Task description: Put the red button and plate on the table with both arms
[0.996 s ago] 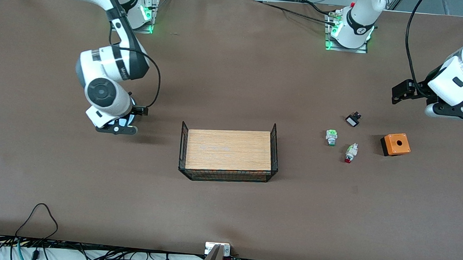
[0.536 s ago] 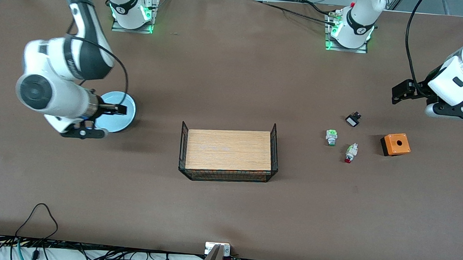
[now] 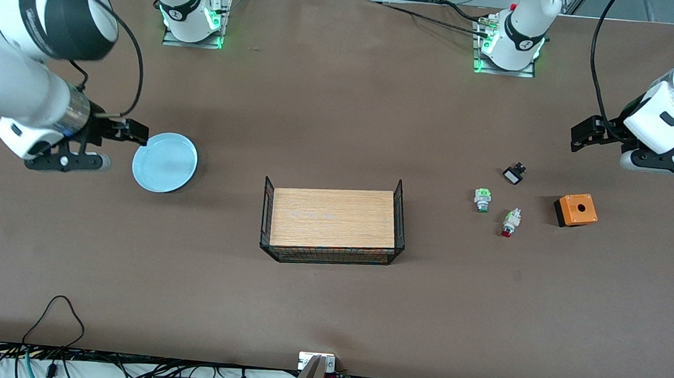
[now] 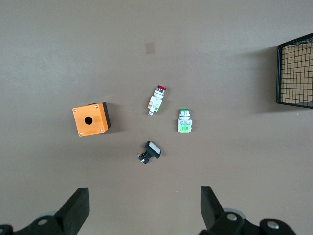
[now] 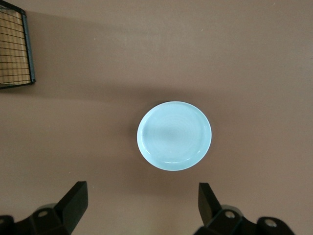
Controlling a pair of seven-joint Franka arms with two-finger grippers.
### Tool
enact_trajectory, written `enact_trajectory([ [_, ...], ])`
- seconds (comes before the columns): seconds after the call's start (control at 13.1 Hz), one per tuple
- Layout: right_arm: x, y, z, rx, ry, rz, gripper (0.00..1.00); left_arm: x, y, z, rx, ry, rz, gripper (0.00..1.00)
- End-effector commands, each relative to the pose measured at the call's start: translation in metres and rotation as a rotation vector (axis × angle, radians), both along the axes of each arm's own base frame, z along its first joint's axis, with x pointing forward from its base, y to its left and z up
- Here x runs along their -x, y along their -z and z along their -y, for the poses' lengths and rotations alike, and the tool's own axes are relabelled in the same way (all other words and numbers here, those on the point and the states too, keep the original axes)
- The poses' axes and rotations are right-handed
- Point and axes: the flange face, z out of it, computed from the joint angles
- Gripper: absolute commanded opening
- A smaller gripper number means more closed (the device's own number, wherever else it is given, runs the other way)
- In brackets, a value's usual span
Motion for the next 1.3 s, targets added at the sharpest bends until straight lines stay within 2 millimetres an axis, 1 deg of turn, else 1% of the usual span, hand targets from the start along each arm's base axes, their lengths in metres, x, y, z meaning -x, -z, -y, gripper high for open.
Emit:
enact_trajectory([
  [0.0,0.019,-0.037,0.014,-0.015,0.007,0.025,1.00,-0.003,-0.006,0.002,0.011,-0.009,0.001,1.00],
  [0.15,0.029,-0.056,0.038,-0.014,0.056,0.042,1.00,-0.003,-0.006,0.002,0.011,-0.009,0.001,1.00],
  [0.23,0.031,-0.062,0.046,-0.014,0.071,0.051,1.00,-0.003,-0.006,0.002,0.011,-0.009,0.001,1.00],
  [0.31,0.035,-0.070,0.046,-0.014,0.079,0.065,1.00,-0.003,-0.006,0.002,0.011,-0.009,0.001,1.00],
  [0.38,0.040,-0.077,0.042,-0.014,0.085,0.071,1.00,-0.003,-0.005,0.002,0.010,-0.009,-0.001,1.00],
  [0.54,0.043,-0.080,0.039,-0.006,0.134,0.070,1.00,-0.003,-0.006,0.002,0.011,-0.009,0.001,1.00],
  [0.69,0.044,-0.082,0.037,-0.008,0.132,0.071,1.00,-0.003,-0.006,0.003,0.011,-0.008,0.002,1.00],
  [0.84,0.046,-0.089,0.039,-0.014,0.141,0.085,1.00,-0.003,-0.006,0.003,0.009,-0.007,0.002,1.00],
  [0.92,0.046,-0.090,0.041,-0.015,0.142,0.085,1.00,-0.003,-0.006,0.003,0.009,-0.007,0.002,1.00],
  [1.07,0.048,-0.088,0.052,-0.003,0.142,0.056,1.00,-0.003,-0.006,0.003,0.009,-0.009,0.002,1.00],
  [1.23,0.051,-0.088,0.050,-0.008,0.144,0.038,1.00,-0.003,-0.006,0.003,0.009,-0.007,0.002,1.00],
])
